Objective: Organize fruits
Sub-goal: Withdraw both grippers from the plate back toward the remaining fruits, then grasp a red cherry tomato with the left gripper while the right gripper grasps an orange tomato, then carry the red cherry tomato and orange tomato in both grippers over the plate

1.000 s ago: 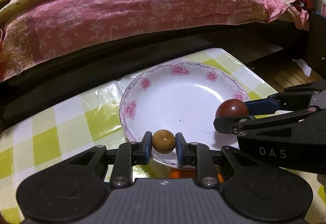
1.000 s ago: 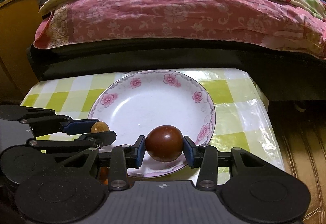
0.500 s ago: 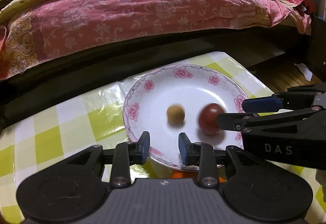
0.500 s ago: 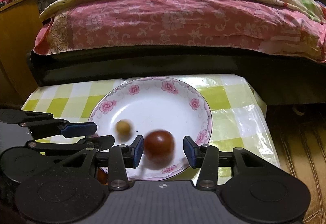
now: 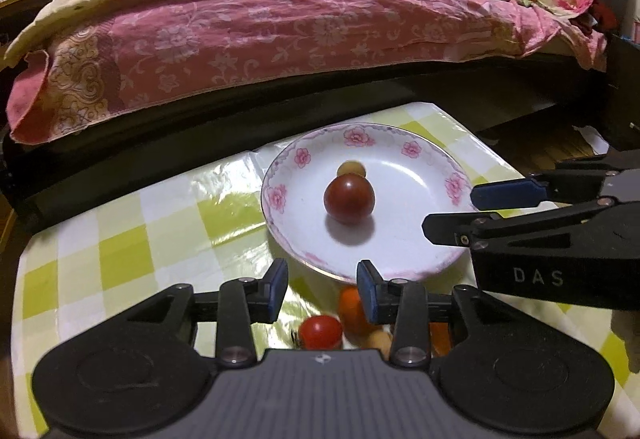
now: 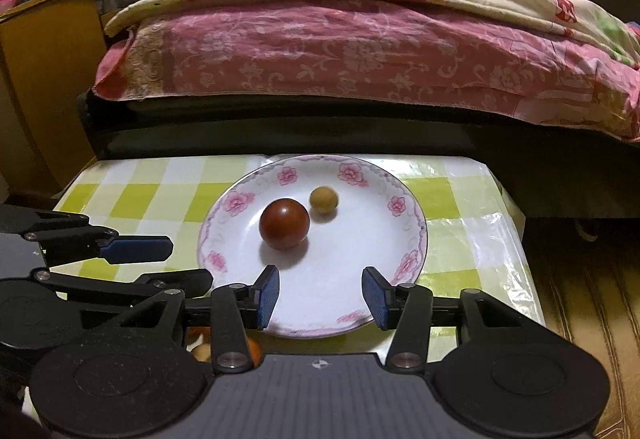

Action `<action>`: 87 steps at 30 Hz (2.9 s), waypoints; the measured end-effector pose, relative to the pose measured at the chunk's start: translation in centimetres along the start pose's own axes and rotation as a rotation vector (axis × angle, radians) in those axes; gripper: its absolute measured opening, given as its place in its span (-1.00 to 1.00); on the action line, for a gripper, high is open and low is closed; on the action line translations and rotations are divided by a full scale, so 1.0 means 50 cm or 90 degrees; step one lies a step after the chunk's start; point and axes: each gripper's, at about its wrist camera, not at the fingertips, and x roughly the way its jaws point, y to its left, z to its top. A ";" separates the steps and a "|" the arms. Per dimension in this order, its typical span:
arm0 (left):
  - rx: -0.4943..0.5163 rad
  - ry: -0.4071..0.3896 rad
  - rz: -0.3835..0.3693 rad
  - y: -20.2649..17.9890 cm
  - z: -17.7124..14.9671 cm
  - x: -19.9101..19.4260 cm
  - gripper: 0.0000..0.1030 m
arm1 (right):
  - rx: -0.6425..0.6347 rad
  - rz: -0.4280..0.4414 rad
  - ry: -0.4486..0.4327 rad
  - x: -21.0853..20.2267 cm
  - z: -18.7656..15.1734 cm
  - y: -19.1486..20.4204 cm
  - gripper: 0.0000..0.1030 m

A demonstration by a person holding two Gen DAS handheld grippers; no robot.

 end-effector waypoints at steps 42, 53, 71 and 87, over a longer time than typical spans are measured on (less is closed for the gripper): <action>0.092 0.051 -0.047 -0.052 -0.126 0.008 -0.09 | -0.084 0.084 0.111 0.009 -0.103 0.029 -0.30; 0.089 0.052 -0.060 -0.051 -0.126 0.004 -0.23 | -0.087 0.089 0.125 0.013 -0.100 0.036 -0.46; 0.113 0.048 -0.057 -0.046 -0.144 -0.012 -0.19 | -0.110 0.100 0.134 -0.005 -0.118 0.037 -0.43; 0.099 0.059 -0.058 -0.049 -0.144 -0.017 -0.24 | -0.101 0.096 0.138 -0.006 -0.112 0.037 -0.50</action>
